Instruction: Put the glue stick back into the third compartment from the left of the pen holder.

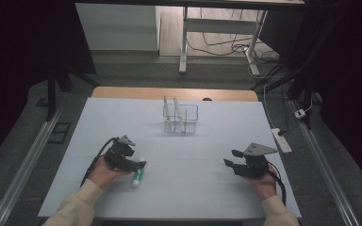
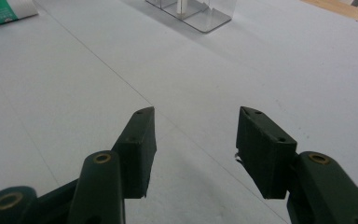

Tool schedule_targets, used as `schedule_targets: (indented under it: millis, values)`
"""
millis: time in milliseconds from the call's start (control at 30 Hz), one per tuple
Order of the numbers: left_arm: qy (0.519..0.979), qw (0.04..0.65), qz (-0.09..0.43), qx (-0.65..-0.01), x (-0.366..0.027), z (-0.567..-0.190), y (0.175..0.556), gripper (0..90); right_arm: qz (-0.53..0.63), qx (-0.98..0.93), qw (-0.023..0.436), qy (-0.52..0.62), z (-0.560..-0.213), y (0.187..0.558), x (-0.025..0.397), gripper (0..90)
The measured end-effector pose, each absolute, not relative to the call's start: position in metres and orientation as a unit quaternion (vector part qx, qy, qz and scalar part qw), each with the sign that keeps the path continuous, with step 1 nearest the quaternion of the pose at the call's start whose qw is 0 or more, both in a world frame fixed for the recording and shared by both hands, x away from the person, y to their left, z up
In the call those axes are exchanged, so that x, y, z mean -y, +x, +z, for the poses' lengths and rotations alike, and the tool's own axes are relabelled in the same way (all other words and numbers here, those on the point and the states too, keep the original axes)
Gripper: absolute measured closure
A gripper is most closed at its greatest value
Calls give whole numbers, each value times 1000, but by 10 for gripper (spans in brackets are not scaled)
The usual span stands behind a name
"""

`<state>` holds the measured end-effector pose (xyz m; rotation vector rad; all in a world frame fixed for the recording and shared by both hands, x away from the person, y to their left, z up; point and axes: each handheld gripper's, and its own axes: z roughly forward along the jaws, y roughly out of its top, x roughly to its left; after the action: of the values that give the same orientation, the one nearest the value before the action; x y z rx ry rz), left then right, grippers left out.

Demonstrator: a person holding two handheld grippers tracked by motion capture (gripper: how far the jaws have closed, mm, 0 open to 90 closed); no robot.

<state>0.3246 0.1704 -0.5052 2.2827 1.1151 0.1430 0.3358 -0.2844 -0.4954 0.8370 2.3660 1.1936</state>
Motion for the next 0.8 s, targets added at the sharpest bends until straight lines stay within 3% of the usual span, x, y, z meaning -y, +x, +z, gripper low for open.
schedule_targets:
  millis: [300,800]
  values:
    - [858,274,49,-431,-166,-508,324,271,421,-841,178,289,-497,338,281,469]
    - [867,247,35,-432,-154,-517,331,384,416,-845,180,284,-496,339,277,469]
